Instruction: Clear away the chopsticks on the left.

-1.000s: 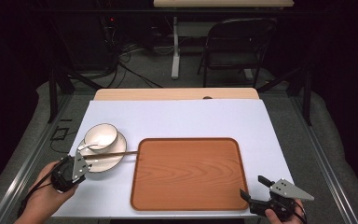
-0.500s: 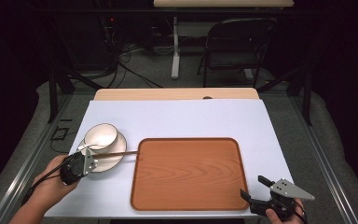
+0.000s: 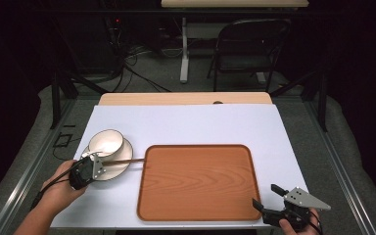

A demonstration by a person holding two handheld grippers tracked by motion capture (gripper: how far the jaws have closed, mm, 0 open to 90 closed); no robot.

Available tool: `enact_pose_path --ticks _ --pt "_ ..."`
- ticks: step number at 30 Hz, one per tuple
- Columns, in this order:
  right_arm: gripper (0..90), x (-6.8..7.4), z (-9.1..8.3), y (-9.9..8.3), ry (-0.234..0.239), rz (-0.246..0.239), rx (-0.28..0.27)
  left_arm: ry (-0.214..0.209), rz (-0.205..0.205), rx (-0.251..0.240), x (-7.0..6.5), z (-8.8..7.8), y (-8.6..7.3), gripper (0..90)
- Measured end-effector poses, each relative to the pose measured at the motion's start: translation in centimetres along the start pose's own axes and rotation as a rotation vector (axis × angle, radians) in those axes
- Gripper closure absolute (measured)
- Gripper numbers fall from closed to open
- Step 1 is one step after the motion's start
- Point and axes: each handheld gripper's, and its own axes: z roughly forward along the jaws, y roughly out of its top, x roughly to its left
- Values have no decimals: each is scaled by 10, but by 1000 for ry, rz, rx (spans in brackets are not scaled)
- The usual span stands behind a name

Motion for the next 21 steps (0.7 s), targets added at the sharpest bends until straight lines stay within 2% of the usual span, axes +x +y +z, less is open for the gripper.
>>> enact_pose_path --ticks 9,11,13,19,21 --pt "148 0 0 0 2 1 -1 -8 13 3 0 6 1 726" --pt "148 0 0 0 2 1 -1 -12 33 12 1 6 2 739" --pt "148 0 0 0 2 1 -2 -15 36 17 0 6 3 757" --pt "148 0 0 0 1 6 -2 -28 101 36 -3 4 6 796" --pt "148 0 0 0 1 8 -3 -32 137 51 -3 2 7 808"
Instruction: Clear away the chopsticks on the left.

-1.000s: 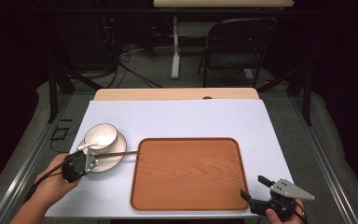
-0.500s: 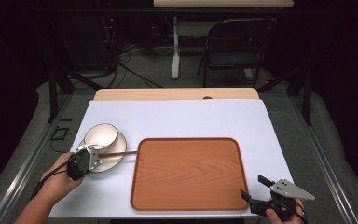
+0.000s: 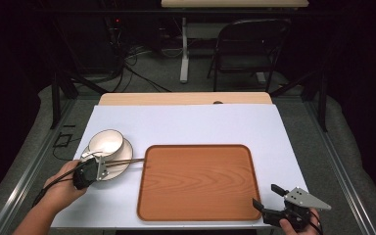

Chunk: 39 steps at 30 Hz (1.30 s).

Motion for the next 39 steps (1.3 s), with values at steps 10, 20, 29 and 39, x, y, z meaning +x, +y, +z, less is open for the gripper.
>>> enact_pose_path --ticks 10,20,29,39 --pt "148 -1 0 0 -1 -5 -3 9 92 14 -5 -6 3 843" --pt "148 -1 0 0 -1 1 -1 41 95 -1 1 -26 4 843" --pt "148 -1 0 0 1 4 -1 5 1 -31 13 -47 4 844" --pt "148 -2 0 0 2 9 2 -187 -425 -95 33 -56 8 844"
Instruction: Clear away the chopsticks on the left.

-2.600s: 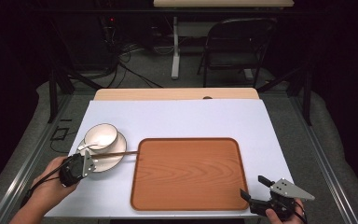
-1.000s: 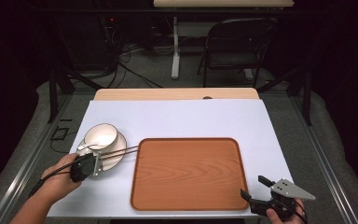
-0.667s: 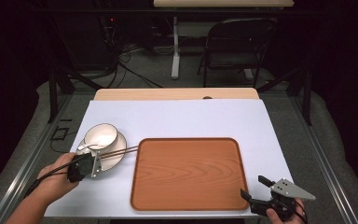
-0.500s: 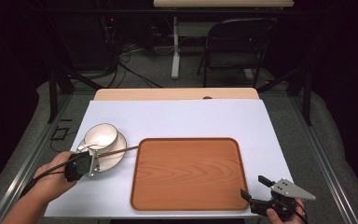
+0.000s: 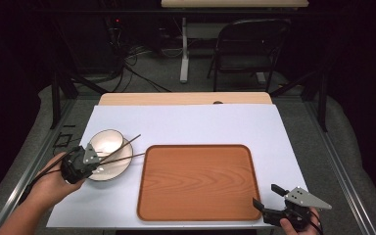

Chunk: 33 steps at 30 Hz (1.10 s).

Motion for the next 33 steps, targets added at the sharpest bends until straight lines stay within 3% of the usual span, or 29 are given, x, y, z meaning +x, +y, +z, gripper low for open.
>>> enact_pose_path --ticks 1,3,4,7,9,13,15,20,21,27,33 --pt "148 0 0 0 0 0 0 -11 -61 5 1 -1 2 844" --pt "148 0 0 0 1 2 0 -20 -232 35 4 -3 6 843" --pt "148 0 0 0 1 2 0 -51 -309 36 7 -4 7 843" --pt "148 0 0 0 1 2 -1 -113 -488 43 13 -7 8 844" --pt "148 -1 0 0 2 2 -1 -177 -635 35 19 -8 8 843" --pt "148 -1 0 0 1 6 -3 -289 -829 3 26 -7 4 843" --pt "148 -1 0 0 2 7 -3 -374 -937 -8 27 -4 1 843" --pt "148 -1 0 0 3 8 -4 -517 -1067 -14 23 7 -1 843" --pt "148 -1 0 0 3 9 -4 -532 -1077 -11 20 9 1 843" --pt "148 -1 0 0 5 8 -4 -569 -1076 5 5 20 13 843" --pt "148 -1 0 0 6 11 -4 -605 -1042 38 -14 32 27 842"
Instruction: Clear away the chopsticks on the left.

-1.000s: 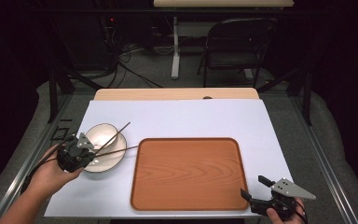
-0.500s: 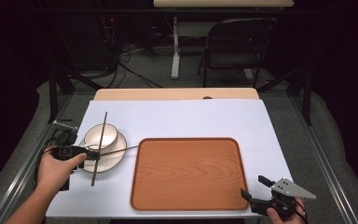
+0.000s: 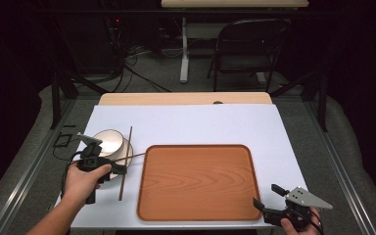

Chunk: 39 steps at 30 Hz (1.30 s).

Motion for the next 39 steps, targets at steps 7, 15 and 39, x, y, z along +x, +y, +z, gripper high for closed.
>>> enact_pose_path --ticks 7,15,39 --pt "148 0 -1 0 -2 -6 -4 -15 8 47 -11 29 -6 842" --pt "148 -1 -1 0 -1 -8 -7 -27 -9 94 -11 58 -13 842" --pt "148 -1 -2 -1 4 -6 -12 -10 -27 154 -23 102 -24 830"
